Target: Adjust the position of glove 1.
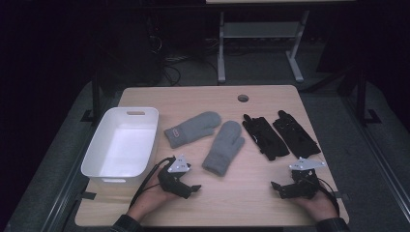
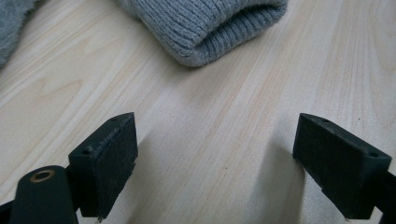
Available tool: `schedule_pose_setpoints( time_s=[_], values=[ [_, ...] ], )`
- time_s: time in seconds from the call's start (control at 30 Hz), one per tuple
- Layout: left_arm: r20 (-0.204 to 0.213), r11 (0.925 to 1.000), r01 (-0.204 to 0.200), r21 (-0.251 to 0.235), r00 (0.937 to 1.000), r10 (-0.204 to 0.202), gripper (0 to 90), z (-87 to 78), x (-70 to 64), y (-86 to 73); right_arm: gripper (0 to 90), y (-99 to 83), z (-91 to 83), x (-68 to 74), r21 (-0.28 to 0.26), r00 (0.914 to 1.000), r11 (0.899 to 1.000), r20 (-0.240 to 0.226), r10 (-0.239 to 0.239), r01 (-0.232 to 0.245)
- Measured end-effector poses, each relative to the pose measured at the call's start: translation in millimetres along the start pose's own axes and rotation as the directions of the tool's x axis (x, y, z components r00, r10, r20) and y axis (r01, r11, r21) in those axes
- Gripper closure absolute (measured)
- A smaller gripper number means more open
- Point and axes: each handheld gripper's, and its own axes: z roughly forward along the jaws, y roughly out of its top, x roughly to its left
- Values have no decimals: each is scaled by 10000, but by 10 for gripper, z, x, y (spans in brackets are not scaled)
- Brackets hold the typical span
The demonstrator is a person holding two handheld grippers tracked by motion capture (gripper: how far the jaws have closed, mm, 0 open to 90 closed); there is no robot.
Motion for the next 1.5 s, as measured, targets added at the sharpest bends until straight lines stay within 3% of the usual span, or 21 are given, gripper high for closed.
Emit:
schedule_pose_setpoints(
  time_s=[0.3, 0.43, 0.63, 0.77, 0.87, 1.0, 1.17, 1.27, 1.5],
  values=[
    [-55, 10000, 37, -7, 10000, -37, 131, 4, -4, 2, 1, -1, -1, 1, 0, 10000, 10000, 8, 5, -5],
    [-166, 9999, 120, 65, 9998, -119, 171, -12, -1, 21, 1, -1, 0, 1, -1, 10000, 10000, 12, 6, -6],
    [-375, 9994, 195, 285, 9991, -184, 451, -91, 6, 53, 0, 6, 6, 1, -5, 10000, 10000, 16, 24, -24],
    [-146, 9975, 596, 369, 9981, -591, 717, -138, 30, 124, 1, 7, 7, 1, -16, 10000, 10000, 10, 35, -35],
    [-27, 9976, 659, 232, 9978, -658, 892, -158, 44, 167, 0, 7, 8, 1, -17, 10000, 10000, 9, 35, -35],
    [71, 9964, 849, -45, 9964, -849, 894, -190, 67, 290, 0, 7, 7, -1, -10, 10000, 10000, 5, 14, -14],
    [115, 9963, 806, -288, 9967, -803, 894, -180, 111, 446, 0, 9, 10, -2, -10, 10000, 10000, 7, 4, -4],
    [110, 9947, 934, -424, 9956, -930, 894, -143, 141, 549, 0, 9, 10, -2, -16, 10000, 10000, 8, 1, -1],
    [127, 9956, 804, -473, 9967, -799, 894, 4, 202, 759, 0, 9, 10, -2, -12, 10000, 10000, 9, 6, -6]
  ],
)
